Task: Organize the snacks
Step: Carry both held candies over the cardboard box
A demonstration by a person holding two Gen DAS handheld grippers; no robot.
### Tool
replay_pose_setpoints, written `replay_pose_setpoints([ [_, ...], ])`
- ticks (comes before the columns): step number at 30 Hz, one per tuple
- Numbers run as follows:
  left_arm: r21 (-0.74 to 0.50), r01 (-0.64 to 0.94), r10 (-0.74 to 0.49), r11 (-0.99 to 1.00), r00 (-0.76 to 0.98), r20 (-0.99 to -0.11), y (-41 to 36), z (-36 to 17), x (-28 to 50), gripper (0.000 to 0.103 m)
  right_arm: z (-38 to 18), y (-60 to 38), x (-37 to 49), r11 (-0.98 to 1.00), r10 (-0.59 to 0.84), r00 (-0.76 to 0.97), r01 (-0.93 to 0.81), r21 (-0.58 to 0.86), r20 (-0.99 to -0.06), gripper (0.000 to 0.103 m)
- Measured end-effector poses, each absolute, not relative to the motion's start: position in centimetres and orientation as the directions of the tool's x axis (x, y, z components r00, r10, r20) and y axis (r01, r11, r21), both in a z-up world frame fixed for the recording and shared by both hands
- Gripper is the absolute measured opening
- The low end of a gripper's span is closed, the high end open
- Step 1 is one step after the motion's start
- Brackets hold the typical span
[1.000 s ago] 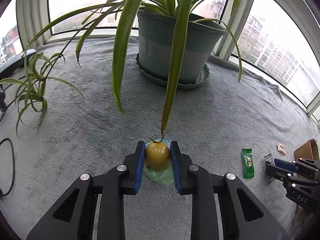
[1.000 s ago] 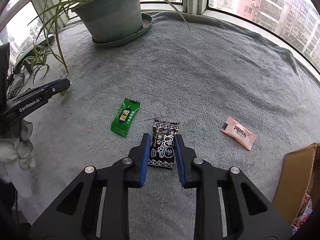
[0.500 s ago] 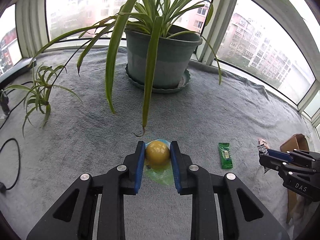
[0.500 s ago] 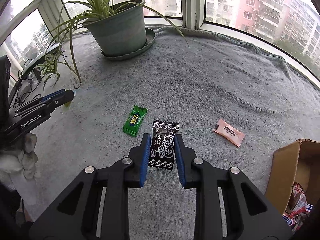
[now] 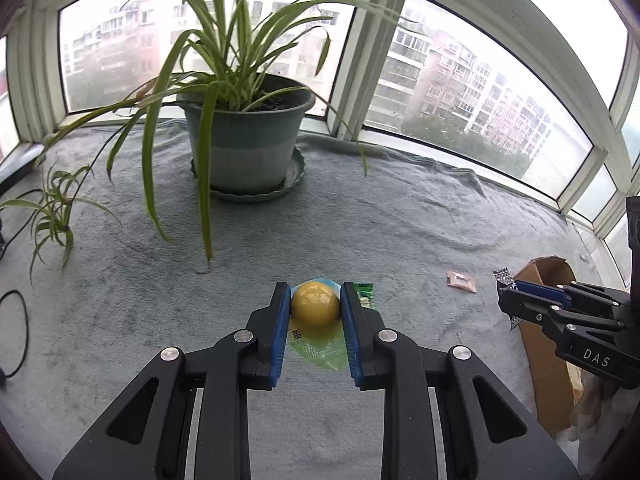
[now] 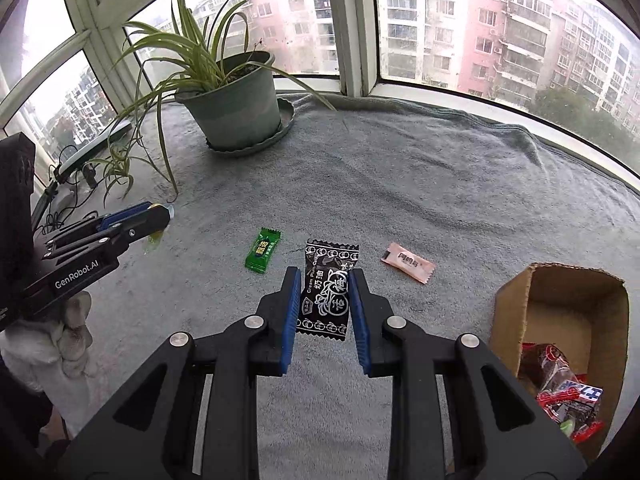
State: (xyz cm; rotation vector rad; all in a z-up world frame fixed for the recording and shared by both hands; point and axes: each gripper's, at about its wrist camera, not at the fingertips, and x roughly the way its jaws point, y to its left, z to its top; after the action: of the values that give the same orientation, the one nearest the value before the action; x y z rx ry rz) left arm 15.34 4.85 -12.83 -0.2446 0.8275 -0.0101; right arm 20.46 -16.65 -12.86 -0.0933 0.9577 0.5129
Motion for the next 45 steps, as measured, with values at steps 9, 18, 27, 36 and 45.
replay_pose_setpoints([
  [9, -0.229, 0.011, -0.176, 0.973, 0.680, -0.712, 0.3, -11.6, 16.3, 0.023, -10.9, -22.7, 19.9, 0.915, 0.342, 0.535, -0.378, 0.143, -0.773, 0.025],
  [18, -0.239, 0.118, -0.255, 0.964, 0.667, -0.700, -4.9, -10.4, 17.4, 0.023, -10.0, -29.0, 20.5, 0.952, 0.275, 0.586, -0.277, 0.130, -0.762, 0.025],
  [27, -0.242, 0.238, -0.339, 0.941, 0.623, -0.705, -11.7, -10.3, 19.1, 0.023, -11.1, -34.4, 20.8, 0.976, 0.204, 0.594, -0.188, 0.112, -0.778, 0.025],
  [36, -0.234, 0.346, -0.401, 0.909, 0.564, -0.722, -18.1, -10.9, 19.9, 0.023, -13.0, -38.3, 21.4, 0.988, 0.154, 0.586, -0.112, 0.108, -0.796, 0.025],
  [45, -0.219, 0.419, -0.433, 0.881, 0.530, -0.729, -22.6, -11.2, 20.8, 0.023, -14.4, -40.2, 22.2, 0.990, 0.143, 0.570, -0.076, 0.121, -0.809, 0.025],
])
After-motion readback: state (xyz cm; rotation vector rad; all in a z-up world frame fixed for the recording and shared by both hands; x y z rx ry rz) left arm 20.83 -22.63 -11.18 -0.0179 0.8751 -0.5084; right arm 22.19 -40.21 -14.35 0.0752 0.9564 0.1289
